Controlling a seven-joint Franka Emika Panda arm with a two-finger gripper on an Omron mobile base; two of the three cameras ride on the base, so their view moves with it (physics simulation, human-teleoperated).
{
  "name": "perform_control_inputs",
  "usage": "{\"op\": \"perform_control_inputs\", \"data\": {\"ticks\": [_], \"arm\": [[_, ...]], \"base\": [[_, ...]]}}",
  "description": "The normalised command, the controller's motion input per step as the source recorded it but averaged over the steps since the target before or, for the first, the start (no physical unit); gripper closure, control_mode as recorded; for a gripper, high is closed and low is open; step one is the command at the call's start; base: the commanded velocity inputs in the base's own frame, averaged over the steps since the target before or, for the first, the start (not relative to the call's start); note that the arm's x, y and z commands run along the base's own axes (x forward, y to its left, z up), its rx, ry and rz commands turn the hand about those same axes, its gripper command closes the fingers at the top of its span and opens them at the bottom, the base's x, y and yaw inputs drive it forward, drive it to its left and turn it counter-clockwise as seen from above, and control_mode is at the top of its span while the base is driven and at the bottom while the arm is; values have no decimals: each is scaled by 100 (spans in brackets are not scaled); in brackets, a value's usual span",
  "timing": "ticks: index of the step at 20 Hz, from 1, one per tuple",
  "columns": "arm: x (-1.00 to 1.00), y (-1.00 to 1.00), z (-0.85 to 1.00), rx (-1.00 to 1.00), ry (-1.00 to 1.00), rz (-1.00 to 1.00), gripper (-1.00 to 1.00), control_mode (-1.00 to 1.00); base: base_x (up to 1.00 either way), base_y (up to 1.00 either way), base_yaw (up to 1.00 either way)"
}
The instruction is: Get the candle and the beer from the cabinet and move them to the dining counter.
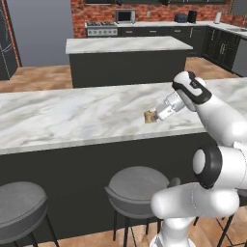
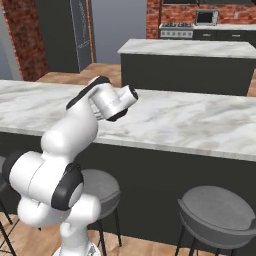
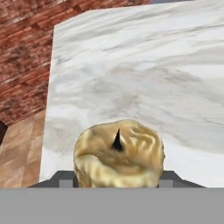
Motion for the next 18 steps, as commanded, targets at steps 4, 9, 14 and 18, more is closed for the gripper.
{"op": "perform_control_inputs", "data": {"ticks": [4,9,14,18], "arm": [[2,4,0,0,-3,-12,100,-100],[0,6,-4,-5,-11,-8,100,-100],[0,8,0,-6,-12,-6,100,-100],[0,0,0,-2,-7,-3,100,-100]], "base": [[0,0,0],[0,0,0],[0,0,0],[0,0,0]]}}
